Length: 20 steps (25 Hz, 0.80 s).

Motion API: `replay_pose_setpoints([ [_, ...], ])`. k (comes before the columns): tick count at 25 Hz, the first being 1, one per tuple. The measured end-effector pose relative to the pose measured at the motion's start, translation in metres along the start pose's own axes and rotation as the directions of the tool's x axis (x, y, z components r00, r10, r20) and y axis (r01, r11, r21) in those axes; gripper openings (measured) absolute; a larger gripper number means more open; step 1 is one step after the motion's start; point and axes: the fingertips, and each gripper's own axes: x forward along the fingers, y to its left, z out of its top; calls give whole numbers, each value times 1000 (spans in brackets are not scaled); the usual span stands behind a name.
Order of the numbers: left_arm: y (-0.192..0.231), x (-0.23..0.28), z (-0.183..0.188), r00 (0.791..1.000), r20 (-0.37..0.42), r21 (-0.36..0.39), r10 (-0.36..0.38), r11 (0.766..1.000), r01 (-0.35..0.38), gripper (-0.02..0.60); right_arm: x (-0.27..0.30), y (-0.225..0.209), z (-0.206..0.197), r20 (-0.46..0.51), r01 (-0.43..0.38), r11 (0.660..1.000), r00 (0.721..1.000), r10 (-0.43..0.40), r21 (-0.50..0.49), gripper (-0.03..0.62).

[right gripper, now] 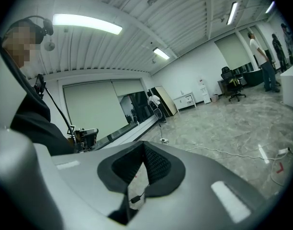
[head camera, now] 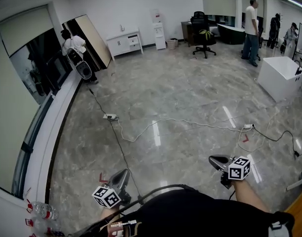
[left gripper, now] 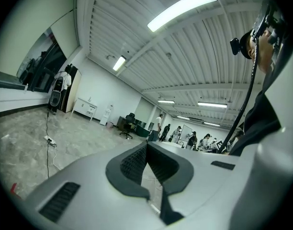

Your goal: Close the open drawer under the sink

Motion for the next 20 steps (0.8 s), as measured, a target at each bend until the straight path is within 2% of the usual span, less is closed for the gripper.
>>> replay_pose_setpoints([
  [5, 53, 19, 17, 999, 23, -30, -49, 998, 50, -3, 46, 1, 29, 10, 46, 998, 999, -46, -31, 2],
  [7, 83, 24, 39, 997, 39, -35, -64, 997, 65, -3, 74, 8, 47, 21, 59, 997, 998, -58, -48, 2],
  [13, 174, 24, 116, 995, 57, 23, -82, 996, 81, -3, 167, 35, 97, 55, 71, 994, 996, -66, -84, 2],
  [16, 218, 16, 134, 995, 63, 25, -80, 997, 79, -3, 215, 46, 103, 52, 67, 995, 997, -64, -78, 2],
  [20, 264, 10, 140, 996, 60, 9, -59, 998, 58, -3, 273, 49, 106, 24, 36, 997, 999, -35, -66, 2],
])
